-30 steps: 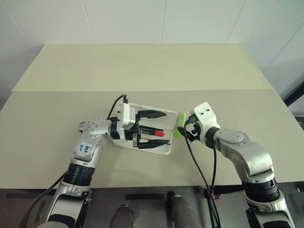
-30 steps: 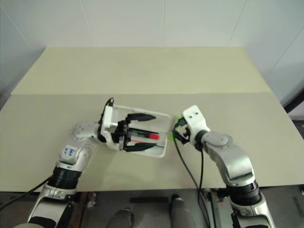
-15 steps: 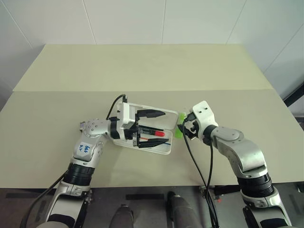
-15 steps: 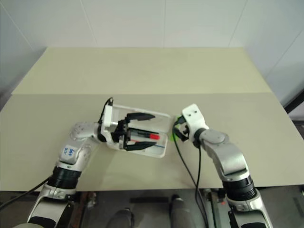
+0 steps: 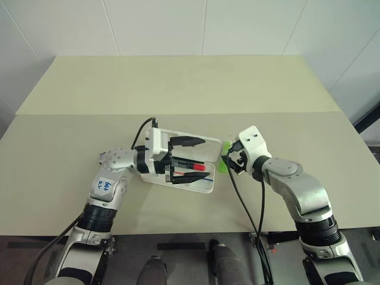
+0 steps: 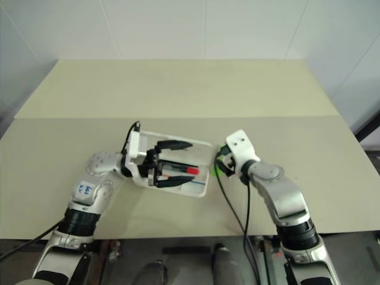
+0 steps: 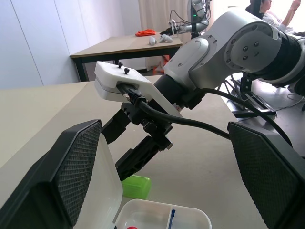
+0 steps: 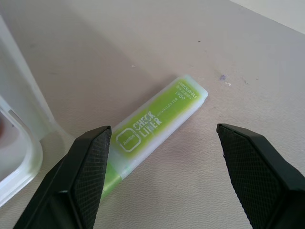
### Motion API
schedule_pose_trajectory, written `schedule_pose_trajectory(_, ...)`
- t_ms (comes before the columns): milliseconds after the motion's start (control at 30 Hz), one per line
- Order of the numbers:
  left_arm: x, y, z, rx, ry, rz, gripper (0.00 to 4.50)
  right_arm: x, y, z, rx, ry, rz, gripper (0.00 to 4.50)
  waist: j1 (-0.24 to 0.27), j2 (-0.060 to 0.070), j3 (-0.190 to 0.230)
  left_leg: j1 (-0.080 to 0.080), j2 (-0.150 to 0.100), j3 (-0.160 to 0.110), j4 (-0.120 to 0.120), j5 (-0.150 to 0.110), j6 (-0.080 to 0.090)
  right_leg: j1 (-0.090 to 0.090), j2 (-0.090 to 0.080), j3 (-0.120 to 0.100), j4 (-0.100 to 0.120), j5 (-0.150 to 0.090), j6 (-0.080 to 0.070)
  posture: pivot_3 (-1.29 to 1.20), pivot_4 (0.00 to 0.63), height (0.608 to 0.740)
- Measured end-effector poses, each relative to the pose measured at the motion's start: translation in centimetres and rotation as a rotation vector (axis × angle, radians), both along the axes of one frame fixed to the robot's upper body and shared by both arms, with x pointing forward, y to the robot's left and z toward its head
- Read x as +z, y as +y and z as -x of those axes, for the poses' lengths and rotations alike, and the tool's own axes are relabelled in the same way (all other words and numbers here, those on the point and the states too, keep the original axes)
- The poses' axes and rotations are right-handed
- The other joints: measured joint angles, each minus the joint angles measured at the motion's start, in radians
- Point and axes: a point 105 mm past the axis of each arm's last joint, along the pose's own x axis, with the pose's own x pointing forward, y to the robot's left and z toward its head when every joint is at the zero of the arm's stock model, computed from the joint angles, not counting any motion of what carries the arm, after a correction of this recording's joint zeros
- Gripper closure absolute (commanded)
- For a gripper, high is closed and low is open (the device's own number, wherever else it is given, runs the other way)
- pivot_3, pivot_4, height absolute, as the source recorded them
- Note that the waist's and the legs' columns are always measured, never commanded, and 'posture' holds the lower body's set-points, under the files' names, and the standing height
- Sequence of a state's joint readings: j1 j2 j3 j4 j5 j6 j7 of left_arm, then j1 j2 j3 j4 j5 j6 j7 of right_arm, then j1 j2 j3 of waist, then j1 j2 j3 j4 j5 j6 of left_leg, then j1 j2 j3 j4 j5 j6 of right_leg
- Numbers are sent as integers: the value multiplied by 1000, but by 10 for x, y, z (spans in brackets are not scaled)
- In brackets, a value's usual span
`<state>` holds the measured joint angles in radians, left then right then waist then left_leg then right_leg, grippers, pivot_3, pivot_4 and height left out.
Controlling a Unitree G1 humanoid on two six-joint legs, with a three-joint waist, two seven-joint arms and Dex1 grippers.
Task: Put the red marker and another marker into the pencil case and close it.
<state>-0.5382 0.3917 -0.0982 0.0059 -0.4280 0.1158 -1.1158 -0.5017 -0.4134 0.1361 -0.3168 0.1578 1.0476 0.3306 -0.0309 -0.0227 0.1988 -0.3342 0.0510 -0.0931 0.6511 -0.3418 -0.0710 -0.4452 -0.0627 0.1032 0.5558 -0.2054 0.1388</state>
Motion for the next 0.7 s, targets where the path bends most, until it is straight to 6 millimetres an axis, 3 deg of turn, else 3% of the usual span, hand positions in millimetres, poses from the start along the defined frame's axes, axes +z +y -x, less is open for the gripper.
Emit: schedule_pose_trajectory(700,1,0,0,2,-10,3,0,1,7,5,-16,119,-30,754,0,0,0,0,0,0,0,0,0,0,0,0,-1,0,0,0,150,740)
